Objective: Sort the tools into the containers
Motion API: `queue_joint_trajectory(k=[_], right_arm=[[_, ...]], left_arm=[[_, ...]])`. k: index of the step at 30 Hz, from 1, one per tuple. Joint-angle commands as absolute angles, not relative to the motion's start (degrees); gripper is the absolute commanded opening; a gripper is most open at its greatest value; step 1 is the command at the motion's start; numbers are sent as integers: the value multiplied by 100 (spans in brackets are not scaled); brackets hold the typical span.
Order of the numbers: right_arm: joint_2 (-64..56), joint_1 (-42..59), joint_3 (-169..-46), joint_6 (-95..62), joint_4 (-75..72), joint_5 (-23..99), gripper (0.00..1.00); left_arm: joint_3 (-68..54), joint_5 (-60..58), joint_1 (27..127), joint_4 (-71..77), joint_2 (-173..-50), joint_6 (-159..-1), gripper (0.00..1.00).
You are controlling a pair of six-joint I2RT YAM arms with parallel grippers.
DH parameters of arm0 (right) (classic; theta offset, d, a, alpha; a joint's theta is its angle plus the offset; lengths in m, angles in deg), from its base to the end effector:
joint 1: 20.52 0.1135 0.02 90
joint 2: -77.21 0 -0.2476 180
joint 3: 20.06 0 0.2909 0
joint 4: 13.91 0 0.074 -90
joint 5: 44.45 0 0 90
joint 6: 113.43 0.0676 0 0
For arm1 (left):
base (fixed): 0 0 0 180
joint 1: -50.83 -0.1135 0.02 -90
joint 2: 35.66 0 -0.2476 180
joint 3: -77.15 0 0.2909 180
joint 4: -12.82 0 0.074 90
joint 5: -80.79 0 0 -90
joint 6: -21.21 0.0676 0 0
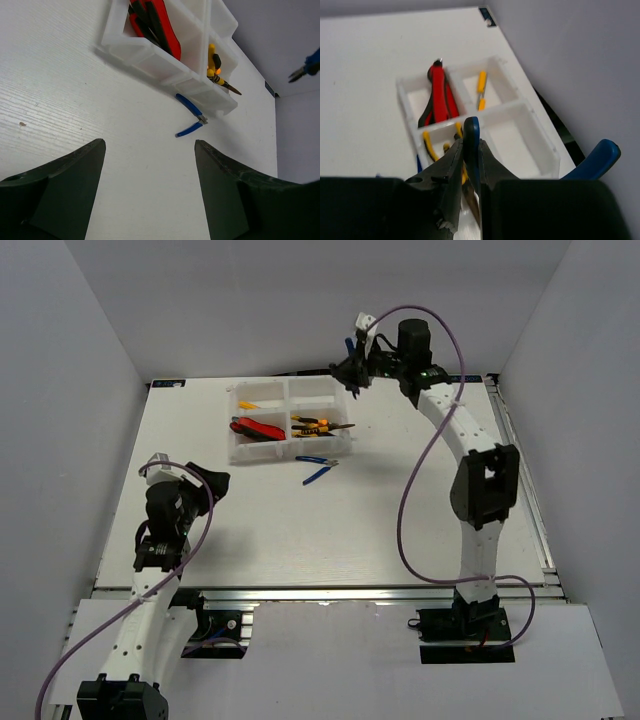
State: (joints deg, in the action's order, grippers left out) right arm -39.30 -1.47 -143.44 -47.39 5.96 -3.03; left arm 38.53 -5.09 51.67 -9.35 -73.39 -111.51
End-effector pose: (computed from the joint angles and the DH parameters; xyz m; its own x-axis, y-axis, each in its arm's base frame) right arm 0.4892 0.2225 0.3432 0.1739 -0.2242 -0.9589 -0.9148 0.3237 -0.2415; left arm 0.2467 -0.0085 0.2182 -0.3219 -0.6720 -0.6669 -0.1863 0.7356 -0.6513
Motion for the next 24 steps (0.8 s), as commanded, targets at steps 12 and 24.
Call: queue_joint_trajectory(k=[12, 24], right_arm=[[-5795, 664, -15448, -3467, -3426, 2366, 0], [-6385, 822, -15036, -4442, -3734, 2779, 0]], left_arm=[[3783, -490, 5162, -1622, -6967, -11405, 83], [3678, -569, 5171, -2009, -6782, -11414, 83]])
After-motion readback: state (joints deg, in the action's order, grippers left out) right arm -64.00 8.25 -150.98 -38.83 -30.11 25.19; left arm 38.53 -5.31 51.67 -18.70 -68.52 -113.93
